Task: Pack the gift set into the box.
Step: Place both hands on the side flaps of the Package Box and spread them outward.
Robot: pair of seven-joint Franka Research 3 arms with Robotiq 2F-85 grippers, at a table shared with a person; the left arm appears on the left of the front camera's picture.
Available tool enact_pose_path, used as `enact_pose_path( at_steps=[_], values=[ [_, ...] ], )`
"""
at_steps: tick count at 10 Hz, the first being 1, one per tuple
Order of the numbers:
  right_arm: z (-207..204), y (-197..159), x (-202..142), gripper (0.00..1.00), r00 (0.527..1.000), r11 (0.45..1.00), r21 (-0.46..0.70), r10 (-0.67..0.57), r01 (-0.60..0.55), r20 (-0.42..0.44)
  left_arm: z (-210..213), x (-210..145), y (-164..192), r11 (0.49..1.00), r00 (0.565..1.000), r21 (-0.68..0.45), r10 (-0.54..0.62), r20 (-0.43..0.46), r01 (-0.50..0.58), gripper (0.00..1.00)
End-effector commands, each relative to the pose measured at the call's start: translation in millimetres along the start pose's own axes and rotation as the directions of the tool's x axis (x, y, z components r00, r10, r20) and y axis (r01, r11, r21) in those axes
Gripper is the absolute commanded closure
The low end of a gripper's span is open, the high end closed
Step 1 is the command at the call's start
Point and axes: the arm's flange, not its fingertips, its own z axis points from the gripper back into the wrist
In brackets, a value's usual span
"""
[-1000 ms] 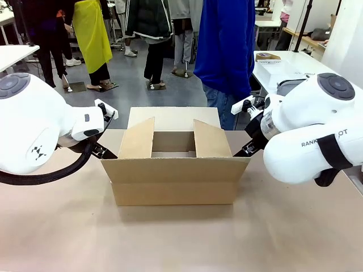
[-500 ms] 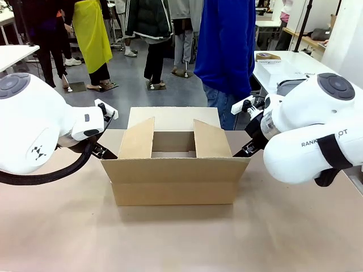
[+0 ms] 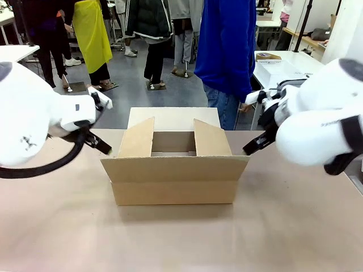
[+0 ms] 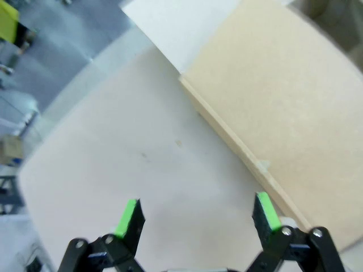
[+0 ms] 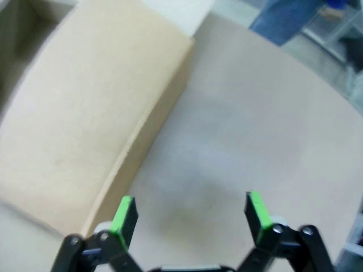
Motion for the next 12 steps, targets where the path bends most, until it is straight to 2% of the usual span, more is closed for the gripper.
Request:
enact_pose_path(
  at_steps=[1, 2, 3, 4, 5, 6, 7, 8, 9, 10, 11, 12],
  values=[
    [70.4, -39.1, -16.0, 0.0, 0.986, 0.983, 0.093, -0.163, 0.159, 0.041, 76.3, -73.0, 21.8, 0.999, 0.993, -0.031, 0.041, 0.112, -0.037, 0.0],
    [89.3, -61.8, -29.3, 0.0, 0.968, 0.96, 0.125, -0.251, 0.249, -0.002, 94.2, -95.4, 39.1, 0.998, 0.992, -0.026, 0.067, 0.106, -0.064, 0.0],
    [100.2, -81.6, -43.8, 0.0, 0.938, 0.923, 0.171, -0.338, 0.346, -0.072, 104.0, -110.5, 50.0, 0.993, 0.993, -0.023, 0.116, 0.026, -0.116, 0.0],
    [112.6, -101.9, -61.3, 0.0, 0.9, 0.877, 0.201, -0.424, 0.436, -0.103, 113.0, -137.6, 71.0, 0.98, 0.985, -0.099, 0.169, -0.022, -0.17, 0.0],
    [125.4, -124.8, -81.3, 0.0, 0.844, 0.805, 0.258, -0.526, 0.533, -0.103, 127.6, -167.1, 95.6, 0.92, 0.947, -0.248, 0.319, 0.024, -0.304, 0.0],
    [139.3, -147.9, -106.4, 0.0, 0.769, 0.689, 0.384, -0.632, 0.614, -0.096, 143.6, -198.8, 118.1, 0.79, 0.859, -0.441, 0.506, 0.076, -0.426, 0.0],
    [142.4, -157.1, -124.3, 0.0, 0.727, 0.639, 0.419, -0.681, 0.645, -0.081, 145.2, -224.9, 133.9, 0.674, 0.753, -0.557, 0.646, 0.127, -0.485, 0.0],
    [140.2, -158.8, -130.9, 0.0, 0.731, 0.62, 0.47, -0.677, 0.628, -0.084, 142.6, -240.9, 140.5, 0.622, 0.729, -0.683, 0.658, 0.189, -0.384, 0.0],
    [140.6, -152.2, -114.1, 0.0, 0.776, 0.707, 0.344, -0.619, 0.618, -0.122, 148.3, -150.8, 169.8, 0.831, 0.892, -0.41, 0.444, 0.086, -0.374, 0.0],
    [140.6, -152.2, -114.1, 0.0, 0.776, 0.707, 0.344, -0.619, 0.618, -0.122, 148.3, -150.8, 169.8, 0.831, 0.892, -0.41, 0.444, 0.086, -0.374, 0.0],
    [147.5, -166.5, -130.4, 0.0, 0.723, 0.635, 0.397, -0.681, 0.662, -0.117, 162.4, -203.3, 187.5, 0.745, 0.822, -0.534, 0.549, 0.152, -0.399, 0.0],
    [145.0, -163.4, -115.6, 0.0, 0.728, 0.594, 0.494, -0.674, 0.636, -0.127, 160.1, -182.9, 181.8, 0.704, 0.832, -0.667, 0.506, 0.229, -0.245, 0.0]
  ],
)
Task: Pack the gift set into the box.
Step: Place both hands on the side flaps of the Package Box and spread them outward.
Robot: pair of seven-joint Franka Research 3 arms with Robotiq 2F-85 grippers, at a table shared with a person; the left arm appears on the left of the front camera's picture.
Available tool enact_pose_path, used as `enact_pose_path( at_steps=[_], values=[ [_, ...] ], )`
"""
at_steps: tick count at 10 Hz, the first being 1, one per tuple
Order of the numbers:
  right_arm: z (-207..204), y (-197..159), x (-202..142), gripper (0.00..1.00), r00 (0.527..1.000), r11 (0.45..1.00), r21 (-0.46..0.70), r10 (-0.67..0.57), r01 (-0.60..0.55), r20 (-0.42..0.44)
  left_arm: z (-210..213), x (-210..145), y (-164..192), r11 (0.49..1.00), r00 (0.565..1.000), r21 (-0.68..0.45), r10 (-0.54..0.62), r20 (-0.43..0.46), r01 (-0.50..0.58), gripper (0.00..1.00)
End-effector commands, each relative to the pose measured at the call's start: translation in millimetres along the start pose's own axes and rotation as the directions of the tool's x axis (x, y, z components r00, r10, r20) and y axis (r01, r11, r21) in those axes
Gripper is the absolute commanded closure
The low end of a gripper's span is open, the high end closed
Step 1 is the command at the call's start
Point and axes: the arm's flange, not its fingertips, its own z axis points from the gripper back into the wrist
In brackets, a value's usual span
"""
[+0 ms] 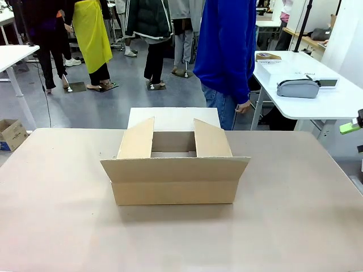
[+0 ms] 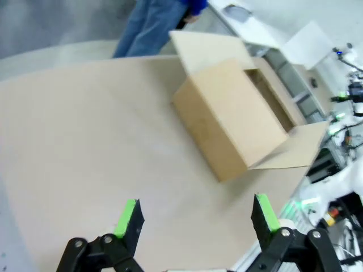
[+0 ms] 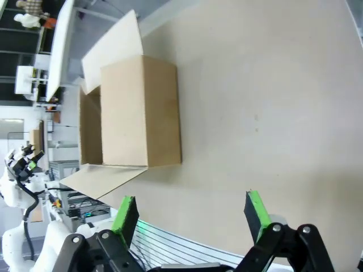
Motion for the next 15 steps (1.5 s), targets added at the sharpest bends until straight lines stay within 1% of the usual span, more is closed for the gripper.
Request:
enact_pose_path(
  at_steps=[1, 2, 3, 4, 5, 6, 10, 11, 12, 13, 14, 15],
  values=[
    [8.8, -10.4, 16.7, 0.0, 0.996, 0.944, 0.318, -0.083, 0.084, -0.016, 8.4, 7.8, 4.6, 0.949, 0.99, -0.312, 0.0, 0.142, 0.045, 0.0],
    [19.8, -39.0, 20.3, 0.0, 0.957, 0.813, 0.51, -0.281, 0.281, -0.079, 17.2, 7.4, 17.1, 0.893, 0.976, -0.449, 0.105, 0.191, -0.008, 0.0],
    [27.3, -64.2, 16.4, 0.0, 0.902, 0.724, 0.555, -0.414, 0.41, -0.125, 17.3, 6.1, 19.4, 0.845, 0.957, -0.53, 0.213, 0.199, -0.078, 0.0],
    [31.5, -77.9, 10.2, 0.0, 0.858, 0.708, 0.507, -0.493, 0.492, -0.143, 16.2, 2.9, 21.7, 0.851, 0.934, -0.493, 0.307, 0.183, -0.183, 0.0],
    [20.6, -34.4, 6.3, 0.0, 0.971, 0.898, 0.375, -0.235, 0.23, -0.035, 14.4, -0.3, 18.8, 0.907, 0.952, -0.322, 0.303, 0.054, -0.27, 0.0],
    [20.6, -34.4, 6.3, 0.0, 0.971, 0.898, 0.375, -0.235, 0.23, -0.035, 23.5, 2.8, 5.2, 0.876, 0.948, -0.479, 0.196, 0.252, -0.054, 0.0],
    [20.6, -34.4, 6.3, 0.0, 0.971, 0.898, 0.375, -0.235, 0.23, -0.035, 23.5, 2.8, 5.2, 0.876, 0.948, -0.479, 0.196, 0.252, -0.054, 0.0],
    [17.9, -30.3, 8.0, 0.0, 0.966, 0.899, 0.353, -0.25, 0.259, -0.073, 21.7, 2.0, 7.1, 0.872, 0.95, -0.481, 0.219, 0.224, -0.087, 0.0],
    [10.0, -8.0, 11.9, 0.0, 0.976, 0.939, 0.268, -0.204, 0.218, -0.079, 18.8, 16.0, -7.6, 0.897, 0.943, -0.438, 0.198, 0.267, -0.064, 0.0],
    [-2.6, 28.3, 21.6, 0.0, 0.99, 0.966, 0.225, -0.11, 0.127, -0.083, 7.2, 39.3, -35.7, 0.929, 0.967, -0.369, 0.118, 0.226, -0.027, 0.0],
    [-20.0, 74.8, 30.1, 0.0, 0.996, 0.985, 0.169, -0.014, 0.029, -0.086, -10.8, 69.4, -71.3, 0.927, 0.99, -0.37, -0.007, 0.142, 0.059, 0.0],
    [-47.6, 129.8, 31.3, 0.0, 0.988, 0.991, 0.088, 0.105, -0.096, -0.111, -40.4, 99.0, -109.6, 0.918, 0.99, -0.372, -0.137, 0.021, 0.135, 0.0]
  ],
)
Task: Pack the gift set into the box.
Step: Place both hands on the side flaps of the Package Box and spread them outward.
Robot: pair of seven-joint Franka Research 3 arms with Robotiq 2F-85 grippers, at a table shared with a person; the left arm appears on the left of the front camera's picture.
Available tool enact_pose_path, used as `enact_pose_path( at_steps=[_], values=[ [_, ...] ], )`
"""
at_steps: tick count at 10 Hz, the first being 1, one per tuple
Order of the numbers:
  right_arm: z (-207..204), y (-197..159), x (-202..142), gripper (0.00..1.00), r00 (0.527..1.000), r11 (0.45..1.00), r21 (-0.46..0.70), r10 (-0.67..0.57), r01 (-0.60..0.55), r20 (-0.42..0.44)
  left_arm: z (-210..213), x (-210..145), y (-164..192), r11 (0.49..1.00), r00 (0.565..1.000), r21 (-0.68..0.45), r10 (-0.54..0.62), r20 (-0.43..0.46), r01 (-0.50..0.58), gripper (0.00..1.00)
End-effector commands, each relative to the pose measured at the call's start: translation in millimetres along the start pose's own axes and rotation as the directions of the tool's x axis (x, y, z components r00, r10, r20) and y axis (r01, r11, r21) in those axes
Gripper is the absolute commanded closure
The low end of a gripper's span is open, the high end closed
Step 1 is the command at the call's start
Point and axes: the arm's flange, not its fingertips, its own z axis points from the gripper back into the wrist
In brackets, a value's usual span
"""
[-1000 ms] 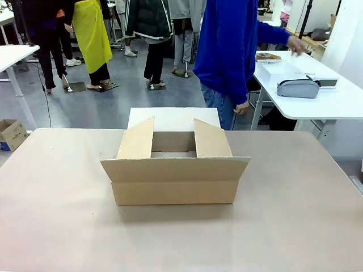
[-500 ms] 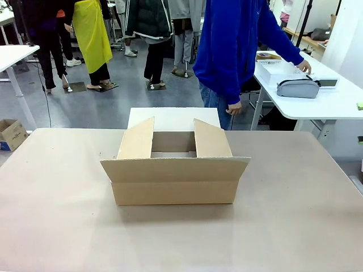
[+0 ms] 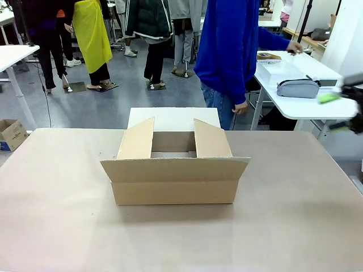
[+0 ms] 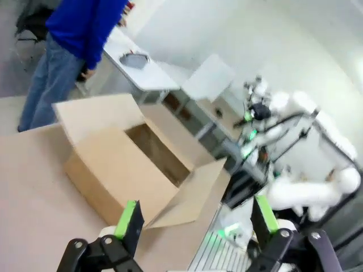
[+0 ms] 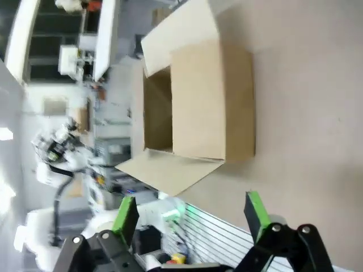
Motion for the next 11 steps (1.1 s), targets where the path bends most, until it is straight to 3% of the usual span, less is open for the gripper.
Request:
enact_pose_path(
  at_steps=[1, 2, 3, 6, 8, 11],
  values=[
    [-57.1, 72.7, 11.3, 0.0, 0.982, 0.975, -0.121, 0.178, -0.186, -0.068, -75.3, 41.1, -30.1, 0.992, 0.963, 0.034, -0.105, -0.248, 0.117, 0.0],
    [-82.8, 90.5, 5.2, 0.0, 0.969, 0.96, -0.144, 0.229, -0.241, -0.092, -107.2, 41.4, -35.3, 0.993, 0.937, 0.013, -0.109, -0.331, 0.12, 0.0],
    [-37.1, 52.9, -1.9, 0.0, 0.993, 0.991, -0.062, 0.111, -0.114, -0.05, -50.2, 23.4, -29.7, 0.998, 0.99, 0.007, -0.065, -0.124, 0.066, 0.0],
    [-37.1, 52.9, -1.9, 0.0, 0.993, 0.991, -0.062, 0.111, -0.114, -0.05, -50.2, 23.4, -29.7, 0.998, 0.99, 0.007, -0.065, -0.124, 0.066, 0.0],
    [-36.9, 48.7, 0.7, 0.0, 0.994, 0.992, -0.07, 0.102, -0.105, -0.043, -76.1, 26.5, -42.3, 0.994, 0.987, 0.069, -0.079, -0.142, 0.089, 0.0],
    [-68.2, 87.7, -2.0, 0.0, 0.989, 0.968, -0.206, 0.142, -0.145, -0.029, -128.5, 36.3, -67.8, 0.965, 0.942, 0.253, 0.021, -0.334, 0.068, 0.0]
  ],
)
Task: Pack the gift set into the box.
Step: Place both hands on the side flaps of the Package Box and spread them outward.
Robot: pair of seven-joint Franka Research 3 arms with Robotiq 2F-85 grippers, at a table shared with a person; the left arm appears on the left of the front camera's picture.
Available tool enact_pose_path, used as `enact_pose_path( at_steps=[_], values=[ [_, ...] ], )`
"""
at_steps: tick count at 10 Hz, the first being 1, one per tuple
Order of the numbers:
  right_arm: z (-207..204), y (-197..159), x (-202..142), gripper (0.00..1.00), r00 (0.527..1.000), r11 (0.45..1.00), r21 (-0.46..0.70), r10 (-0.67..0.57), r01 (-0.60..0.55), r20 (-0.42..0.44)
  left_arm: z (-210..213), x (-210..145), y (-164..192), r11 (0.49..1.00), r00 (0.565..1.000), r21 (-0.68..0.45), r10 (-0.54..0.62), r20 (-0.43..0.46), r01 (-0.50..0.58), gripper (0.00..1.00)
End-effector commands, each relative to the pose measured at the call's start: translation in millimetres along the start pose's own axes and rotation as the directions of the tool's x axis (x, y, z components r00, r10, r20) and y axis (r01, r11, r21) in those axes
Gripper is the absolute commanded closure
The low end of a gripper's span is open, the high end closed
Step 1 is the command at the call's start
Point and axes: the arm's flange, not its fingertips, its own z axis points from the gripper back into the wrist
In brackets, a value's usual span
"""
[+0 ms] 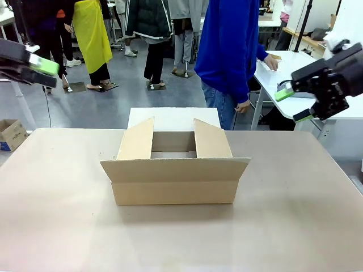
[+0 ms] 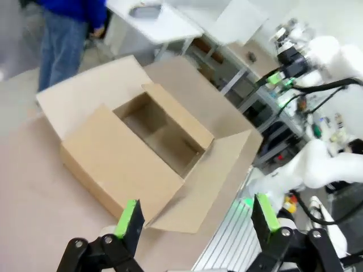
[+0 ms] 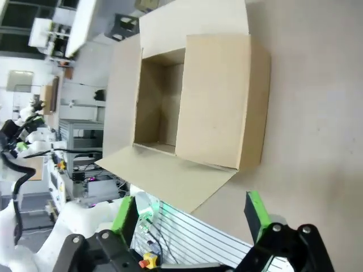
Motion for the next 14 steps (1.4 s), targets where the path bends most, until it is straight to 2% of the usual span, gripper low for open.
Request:
enact_pose_path(
  at_steps=[1, 2, 4, 6, 7, 8, 9, 10, 11, 14],
  values=[
    [-27.4, 36.5, 3.1, 0.0, 1.0, 0.992, -0.12, 0.029, -0.027, 0.009, -39.3, 21.7, -20.5, 0.983, 0.978, 0.163, 0.112, -0.174, -0.084, 0.0],
    [-49.7, 55.3, 0.5, 0.0, 0.997, 0.985, -0.153, 0.08, -0.081, -0.008, -72.2, 35.0, -29.4, 0.97, 0.961, 0.23, 0.137, -0.242, -0.08, 0.0],
    [-97.7, 78.7, -15.3, 0.0, 0.981, 0.965, -0.185, 0.169, -0.185, -0.094, -120.8, 55.4, -30.2, 0.953, 0.952, 0.292, 0.157, -0.262, -0.077, 0.0],
    [-131.6, 91.1, -51.4, 0.0, 0.993, 0.983, -0.136, 0.12, -0.12, -0.006, -153.8, 64.5, -15.1, 0.931, 0.942, 0.342, 0.22, -0.253, -0.125, 0.0],
    [-146.1, 97.0, -77.7, 0.0, 0.991, 0.977, -0.17, 0.133, -0.128, 0.021, -165.0, 68.7, -6.4, 0.923, 0.927, 0.347, 0.266, -0.263, -0.167, 0.0],
    [-155.5, 98.6, -91.7, 0.0, 0.979, 0.971, -0.2, 0.16, -0.133, 0.129, -170.9, 71.3, 1.1, 0.907, 0.898, 0.35, 0.339, -0.282, -0.233, 0.0],
    [-163.6, 93.6, -92.2, 0.0, 0.954, 0.965, -0.216, 0.2, -0.151, 0.224, -168.1, 55.3, -12.2, 0.934, 0.94, 0.338, 0.213, -0.265, -0.117, 0.0],
    [-172.3, 89.6, -94.9, 0.0, 0.95, 0.964, -0.186, 0.228, -0.189, 0.215, -168.1, 55.3, -12.2, 0.934, 0.94, 0.338, 0.213, -0.265, -0.117, 0.0],
    [-150.3, 106.2, -77.6, 0.0, 0.977, 0.97, -0.182, 0.184, -0.164, 0.104, -168.1, 55.3, -12.2, 0.934, 0.94, 0.338, 0.213, -0.265, -0.117, 0.0],
    [-150.3, 106.2, -77.6, 0.0, 0.977, 0.97, -0.182, 0.184, -0.164, 0.104, -168.1, 55.3, -12.2, 0.934, 0.94, 0.338, 0.213, -0.265, -0.117, 0.0]
  ],
)
